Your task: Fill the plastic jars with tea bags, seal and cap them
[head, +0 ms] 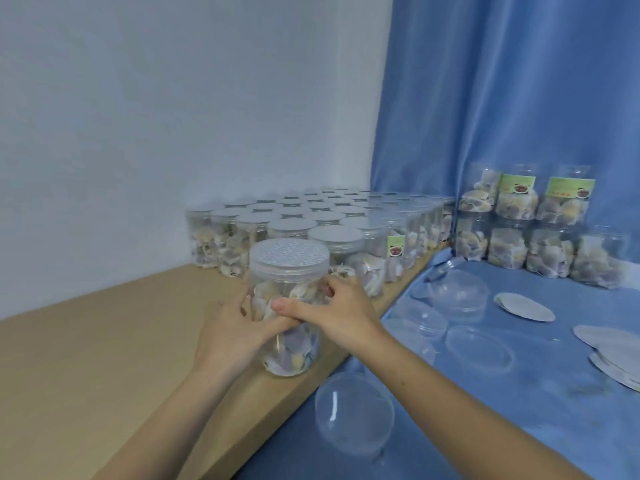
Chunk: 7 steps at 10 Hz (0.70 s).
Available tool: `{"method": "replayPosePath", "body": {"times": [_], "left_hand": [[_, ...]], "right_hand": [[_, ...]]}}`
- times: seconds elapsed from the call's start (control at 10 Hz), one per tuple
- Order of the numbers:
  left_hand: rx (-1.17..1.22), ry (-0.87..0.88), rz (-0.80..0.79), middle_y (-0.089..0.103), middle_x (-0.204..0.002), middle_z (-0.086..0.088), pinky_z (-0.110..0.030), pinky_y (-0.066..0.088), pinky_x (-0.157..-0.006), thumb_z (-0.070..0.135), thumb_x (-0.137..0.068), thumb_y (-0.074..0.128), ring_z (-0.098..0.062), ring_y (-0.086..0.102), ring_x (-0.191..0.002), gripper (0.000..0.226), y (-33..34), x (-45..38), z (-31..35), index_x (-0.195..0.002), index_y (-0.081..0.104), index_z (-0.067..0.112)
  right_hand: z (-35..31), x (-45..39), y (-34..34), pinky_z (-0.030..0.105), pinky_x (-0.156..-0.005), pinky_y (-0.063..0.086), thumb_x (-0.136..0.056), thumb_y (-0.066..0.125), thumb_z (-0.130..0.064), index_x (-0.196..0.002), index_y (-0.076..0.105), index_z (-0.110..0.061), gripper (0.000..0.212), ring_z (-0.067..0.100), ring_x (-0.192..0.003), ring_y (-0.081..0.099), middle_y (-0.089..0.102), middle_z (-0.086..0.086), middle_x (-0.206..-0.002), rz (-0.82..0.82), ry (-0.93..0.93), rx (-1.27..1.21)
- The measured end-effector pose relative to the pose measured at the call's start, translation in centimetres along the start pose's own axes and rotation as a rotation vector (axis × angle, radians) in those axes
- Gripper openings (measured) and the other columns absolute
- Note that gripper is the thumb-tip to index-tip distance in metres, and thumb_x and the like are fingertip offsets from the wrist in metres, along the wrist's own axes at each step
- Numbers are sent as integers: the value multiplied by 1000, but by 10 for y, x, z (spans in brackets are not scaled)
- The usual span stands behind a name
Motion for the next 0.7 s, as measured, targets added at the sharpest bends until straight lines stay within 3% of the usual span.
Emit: {"method": "replayPosePath", "body": {"times": [0.1,0.2,0.3,0.4,0.5,0.6,0.7], "left_hand": [[49,-75,5,52,-50,12,-15,33,-42,71,-33,61,-2,52,-49,54,-3,-12,-25,-80,53,46],[83,-127,33,68,-84,1,-24,41,-56,70,-40,62,-21,66,-78,74,-4,-26,-39,-109,49,48],[117,-151,127,68,-104,-9,-28,45,-72,50,-67,74,-27,65,-96,83,-8,-44,-52,-136,40,21],[118,-177,274,64,-117,-6,-19,33,-70,21,-84,67,-27,60,-110,68,-26,-56,-67,-139,30,5],[98,-193,316,56,-126,5,-15,32,-74,2,-82,60,-23,55,-115,74,-33,-62,-83,-145,22,11],[70,-189,256,54,-111,14,-22,39,-88,-5,-82,53,-14,58,-99,85,-26,-69,-88,-151,8,18],[88,-177,225,37,-149,-3,-22,35,-95,-3,-86,48,-20,48,-127,76,-17,-73,-71,-150,13,19]], "right_hand": [[9,-19,29,18,-85,45,-49,77,-69,-101,62,-29,67,6,-107,54,56,-5,-117,-58,35,-21],[14,-40,44,8,-70,38,-53,78,-65,-101,57,-30,63,0,-100,51,53,-10,-114,-45,40,-64],[17,-66,60,20,-81,42,-59,75,-64,-124,51,-22,81,8,-108,50,52,-6,-120,-33,31,-9],[12,-85,104,7,-80,40,-76,73,-45,-136,44,-22,71,1,-103,54,58,-7,-122,-316,3,-26],[12,-94,139,14,-96,30,-86,66,-36,-143,39,-23,64,8,-129,42,42,-3,-146,-506,9,46],[14,-106,146,27,-107,30,-88,62,-36,-146,33,-25,65,13,-135,37,37,1,-150,-490,-1,75],[9,-103,141,25,-105,33,-89,60,-34,-145,36,-26,61,9,-131,41,40,-4,-147,-477,-33,32]]}}
Point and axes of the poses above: each hand's wrist, its own x-axis away from the middle knuckle, its own y-axis out of the palm, z = x × y, the point moved 10 cm from there along -x, towards the middle knuckle
